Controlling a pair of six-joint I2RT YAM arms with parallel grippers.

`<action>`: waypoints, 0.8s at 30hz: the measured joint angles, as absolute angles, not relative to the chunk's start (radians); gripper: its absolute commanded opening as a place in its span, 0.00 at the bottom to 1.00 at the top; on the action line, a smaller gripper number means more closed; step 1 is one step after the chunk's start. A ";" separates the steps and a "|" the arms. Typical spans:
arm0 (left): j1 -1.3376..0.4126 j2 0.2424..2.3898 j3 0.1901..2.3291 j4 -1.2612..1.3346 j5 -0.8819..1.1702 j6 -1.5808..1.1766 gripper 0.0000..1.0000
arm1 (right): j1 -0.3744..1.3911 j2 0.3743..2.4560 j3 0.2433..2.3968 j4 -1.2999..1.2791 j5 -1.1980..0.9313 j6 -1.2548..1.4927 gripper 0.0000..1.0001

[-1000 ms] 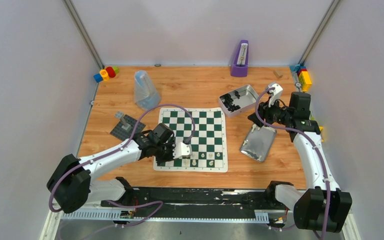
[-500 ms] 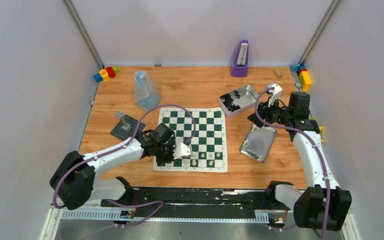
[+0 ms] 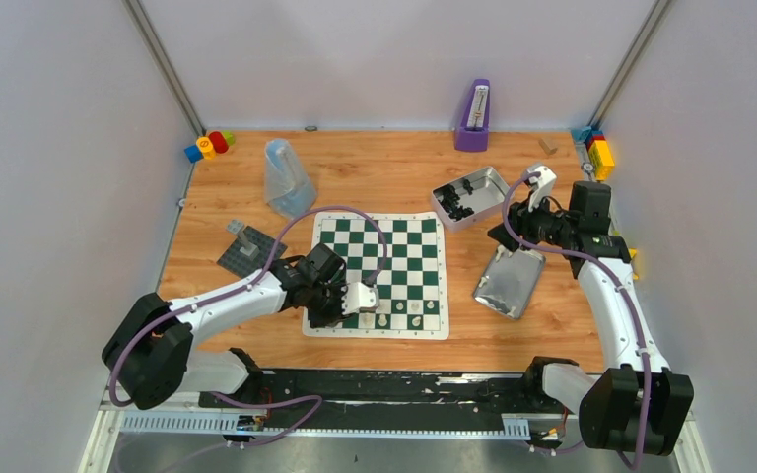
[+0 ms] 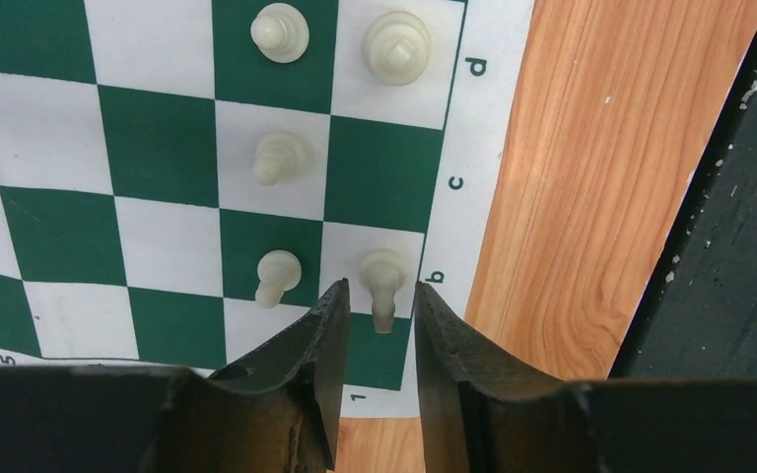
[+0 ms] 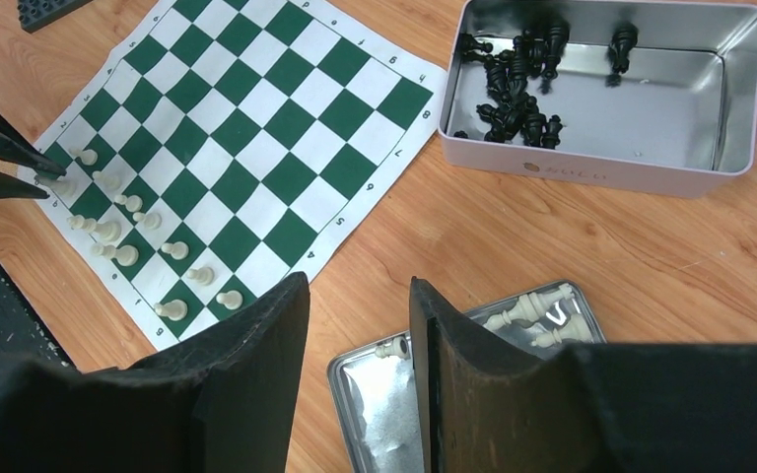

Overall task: Set up the chess pieces on the board
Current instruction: Place the chess piece on the chessboard, then pick up the chess piece from the storage box.

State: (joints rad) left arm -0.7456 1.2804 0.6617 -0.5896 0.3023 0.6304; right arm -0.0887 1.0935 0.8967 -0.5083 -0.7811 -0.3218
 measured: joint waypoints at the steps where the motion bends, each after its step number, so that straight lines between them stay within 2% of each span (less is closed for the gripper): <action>1: -0.746 1.280 0.662 -0.590 0.300 0.631 0.46 | -0.089 1.093 0.897 -0.512 -0.781 -0.323 0.44; 7: -0.741 1.250 0.692 -0.623 0.278 0.624 0.58 | -0.089 1.115 0.899 -0.557 -0.757 -0.342 0.42; 11: -0.736 1.149 0.767 -0.672 0.279 0.607 0.68 | -0.089 1.179 0.909 -0.677 -0.670 -0.398 0.42; 16: -0.732 1.102 0.815 -0.703 0.283 0.582 0.74 | -0.089 1.221 0.907 -0.770 -0.605 -0.480 0.40; 24: -0.732 1.071 0.875 -0.736 0.281 0.551 0.77 | -0.089 1.277 0.849 -0.907 -0.487 -0.571 0.41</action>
State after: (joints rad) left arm -0.7322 1.0710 0.8749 -0.7357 0.2810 0.5507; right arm -0.0887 1.2766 0.8494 -0.9066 -0.4873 -0.5713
